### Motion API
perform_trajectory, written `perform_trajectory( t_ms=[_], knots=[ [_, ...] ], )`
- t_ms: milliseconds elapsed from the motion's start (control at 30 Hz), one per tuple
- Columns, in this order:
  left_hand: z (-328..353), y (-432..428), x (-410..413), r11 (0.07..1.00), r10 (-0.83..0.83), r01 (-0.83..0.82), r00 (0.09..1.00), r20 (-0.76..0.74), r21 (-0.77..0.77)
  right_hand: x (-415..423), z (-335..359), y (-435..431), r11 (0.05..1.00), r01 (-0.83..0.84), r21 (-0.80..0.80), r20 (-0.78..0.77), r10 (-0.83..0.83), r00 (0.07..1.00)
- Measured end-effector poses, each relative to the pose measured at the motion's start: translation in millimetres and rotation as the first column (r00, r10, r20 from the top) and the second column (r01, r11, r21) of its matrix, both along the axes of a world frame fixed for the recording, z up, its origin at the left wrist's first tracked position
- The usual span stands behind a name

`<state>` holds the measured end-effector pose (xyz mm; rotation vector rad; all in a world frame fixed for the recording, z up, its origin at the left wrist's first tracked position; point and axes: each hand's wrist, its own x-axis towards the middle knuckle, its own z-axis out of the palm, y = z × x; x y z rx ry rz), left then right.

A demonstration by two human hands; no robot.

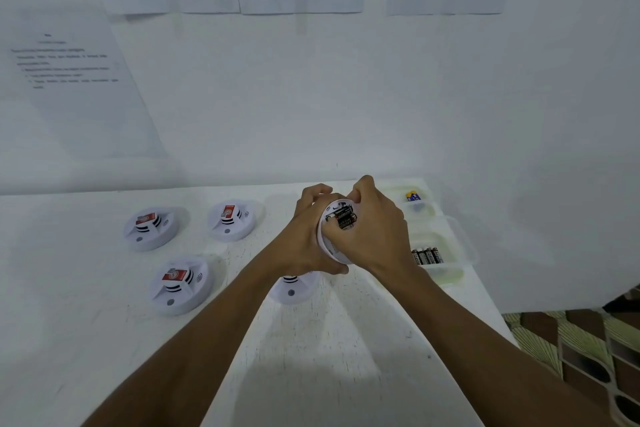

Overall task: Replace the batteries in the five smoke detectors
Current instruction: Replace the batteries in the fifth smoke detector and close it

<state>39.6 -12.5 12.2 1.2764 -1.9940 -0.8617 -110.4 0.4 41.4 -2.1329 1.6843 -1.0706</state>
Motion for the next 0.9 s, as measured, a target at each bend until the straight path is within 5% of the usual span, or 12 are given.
perform_trajectory(
  t_ms=[300,500,733,800,900],
  knots=[
    [-2.0,-6.0,-7.6,0.994,-0.027,0.021,0.998,-0.054,-0.107,-16.0,-15.5,-6.7,0.963,-0.165,-0.212,0.126,0.195,0.973],
    [-4.2,-7.2,-15.5,0.992,-0.039,0.033,0.998,-0.041,-0.120,-28.6,-19.0,-14.8,0.913,-0.248,-0.324,0.025,0.270,0.963],
    [1.3,-5.2,-24.9,0.992,-0.056,0.046,0.994,-0.091,-0.114,-77.8,-0.4,-10.5,0.967,-0.119,-0.226,0.313,0.188,0.931],
    [-0.8,-5.9,-28.6,0.993,-0.059,0.049,0.993,-0.101,-0.103,-109.1,-4.5,-15.6,0.986,-0.072,-0.149,0.264,0.110,0.958],
    [-1.0,-7.6,-38.0,0.994,-0.061,0.050,0.991,-0.119,-0.097,-154.2,-13.6,-24.6,1.000,0.009,-0.020,-0.041,-0.010,0.999]
  ],
)
